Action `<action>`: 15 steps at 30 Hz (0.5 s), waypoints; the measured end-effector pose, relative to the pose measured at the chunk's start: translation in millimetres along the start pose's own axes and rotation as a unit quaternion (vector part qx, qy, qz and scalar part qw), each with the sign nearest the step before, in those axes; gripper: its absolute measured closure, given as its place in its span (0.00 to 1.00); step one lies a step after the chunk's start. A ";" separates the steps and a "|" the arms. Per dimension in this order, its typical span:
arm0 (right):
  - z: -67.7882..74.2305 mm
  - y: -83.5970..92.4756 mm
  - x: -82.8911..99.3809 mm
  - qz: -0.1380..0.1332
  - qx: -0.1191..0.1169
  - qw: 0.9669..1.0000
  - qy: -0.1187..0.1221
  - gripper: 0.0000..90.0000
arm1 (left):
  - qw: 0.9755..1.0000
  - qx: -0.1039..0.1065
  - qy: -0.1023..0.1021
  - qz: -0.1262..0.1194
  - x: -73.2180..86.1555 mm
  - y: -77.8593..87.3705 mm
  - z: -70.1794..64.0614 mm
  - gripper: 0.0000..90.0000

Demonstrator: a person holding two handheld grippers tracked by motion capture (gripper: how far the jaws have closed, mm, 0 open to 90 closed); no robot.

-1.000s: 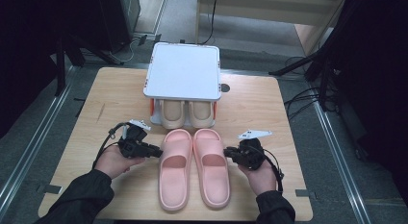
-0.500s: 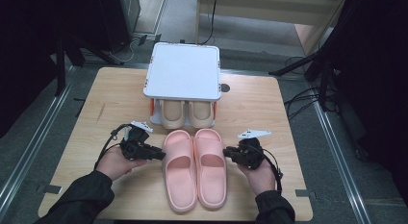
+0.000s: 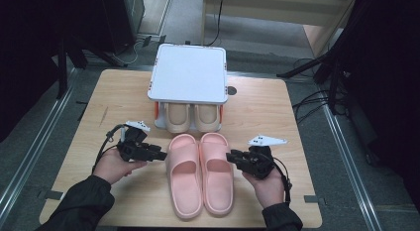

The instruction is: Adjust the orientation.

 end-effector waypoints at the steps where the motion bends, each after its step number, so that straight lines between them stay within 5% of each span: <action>1: 4.6 1.6 -0.7 0.000 0.008 1.000 0.003 0.75 | 1.000 -0.002 -0.003 -0.002 -0.4 0.1 0.2 0.55; 15: 48.9 -9.4 12.3 -0.010 -0.013 1.000 -0.011 0.62 | 1.000 -0.001 0.000 -0.027 -2.9 11.1 5.3 0.47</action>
Point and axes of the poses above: each handheld gripper's, and its own axes: y roughly backward along the jaws, x roughly out of its underside, z roughly to its left, the point moved 3 cm from there along -y, roughly forward along the jaws, and after that the axes turned 5 degrees about y, right-handed, at the moved point
